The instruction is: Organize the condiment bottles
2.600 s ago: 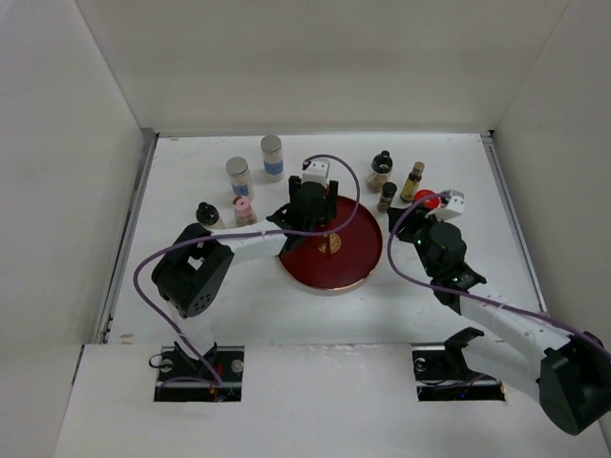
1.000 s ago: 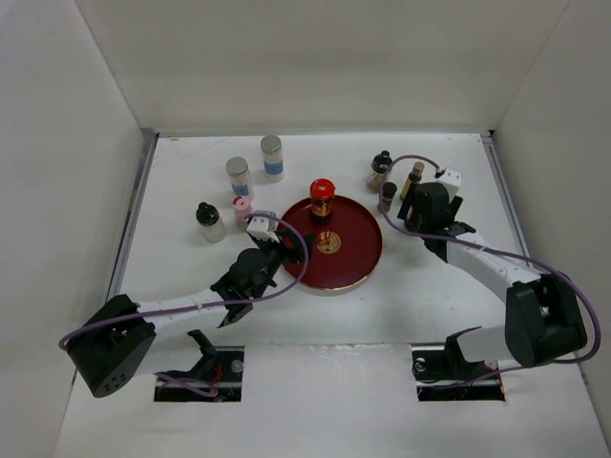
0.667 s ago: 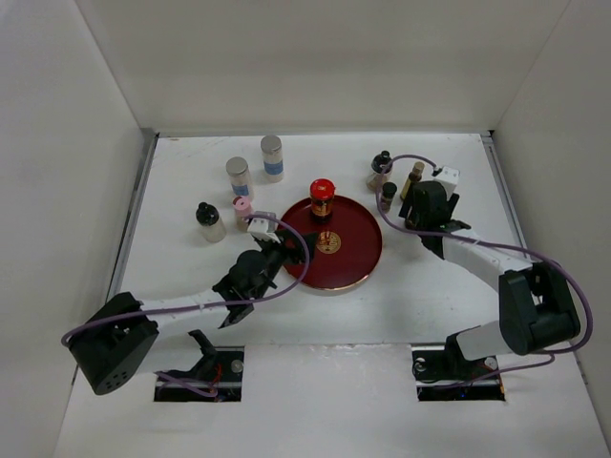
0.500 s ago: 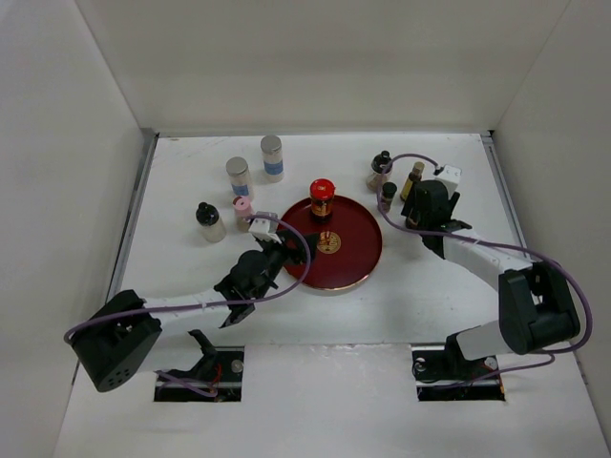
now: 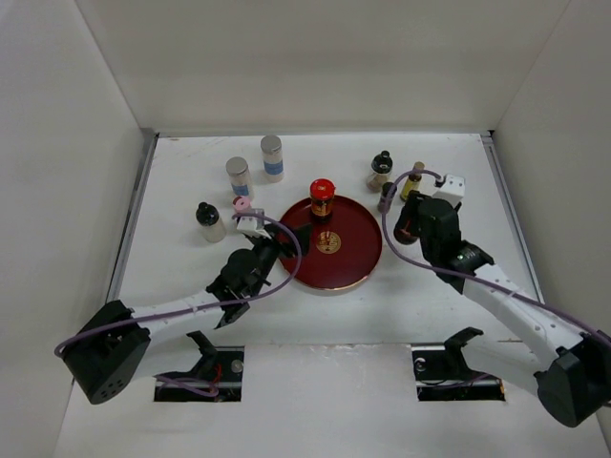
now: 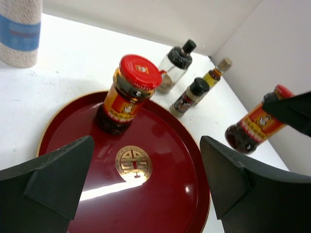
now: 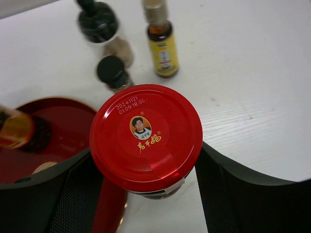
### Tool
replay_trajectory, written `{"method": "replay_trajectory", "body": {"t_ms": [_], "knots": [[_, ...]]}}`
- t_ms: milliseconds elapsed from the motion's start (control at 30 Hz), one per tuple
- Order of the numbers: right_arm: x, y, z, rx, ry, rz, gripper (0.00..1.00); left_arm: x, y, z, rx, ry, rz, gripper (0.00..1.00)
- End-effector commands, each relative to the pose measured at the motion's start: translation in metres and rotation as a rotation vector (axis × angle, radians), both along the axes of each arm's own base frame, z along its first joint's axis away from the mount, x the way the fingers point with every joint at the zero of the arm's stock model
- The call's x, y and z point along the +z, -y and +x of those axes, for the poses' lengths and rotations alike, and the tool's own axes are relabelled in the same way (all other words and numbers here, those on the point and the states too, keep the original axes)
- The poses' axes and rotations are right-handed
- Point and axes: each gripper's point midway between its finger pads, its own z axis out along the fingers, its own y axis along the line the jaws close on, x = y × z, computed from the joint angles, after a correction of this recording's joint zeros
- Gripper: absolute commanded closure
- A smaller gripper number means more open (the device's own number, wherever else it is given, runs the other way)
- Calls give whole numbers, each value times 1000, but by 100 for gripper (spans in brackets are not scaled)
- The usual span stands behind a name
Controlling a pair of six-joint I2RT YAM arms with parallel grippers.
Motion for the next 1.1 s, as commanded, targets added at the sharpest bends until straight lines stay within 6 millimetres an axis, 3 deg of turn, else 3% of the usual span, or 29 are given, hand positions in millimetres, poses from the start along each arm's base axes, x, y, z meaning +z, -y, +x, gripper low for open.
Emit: {"method": "replay_trajectory", "body": {"t_ms": [0, 200, 333, 500, 667, 867, 1067], "knots": [[61, -35, 7, 72, 145, 110, 50, 18, -14, 3, 53, 46, -48, 7], [67, -100, 33, 221, 152, 161, 49, 16, -33, 9, 121, 24, -41, 5], [72, -131, 63, 268, 195, 187, 49, 14, -47, 11, 164, 19, -35, 0], [54, -155, 98, 284, 165, 176, 49, 7, -57, 13, 198, 6, -25, 0], [40, -168, 120, 281, 156, 159, 49, 3, -63, 14, 217, 0, -23, 0], [28, -166, 137, 236, 164, 132, 47, -4, -61, 16, 216, -15, -11, 0], [17, -166, 140, 227, 162, 105, 23, -9, -60, 20, 221, -28, 1, 0]]}}
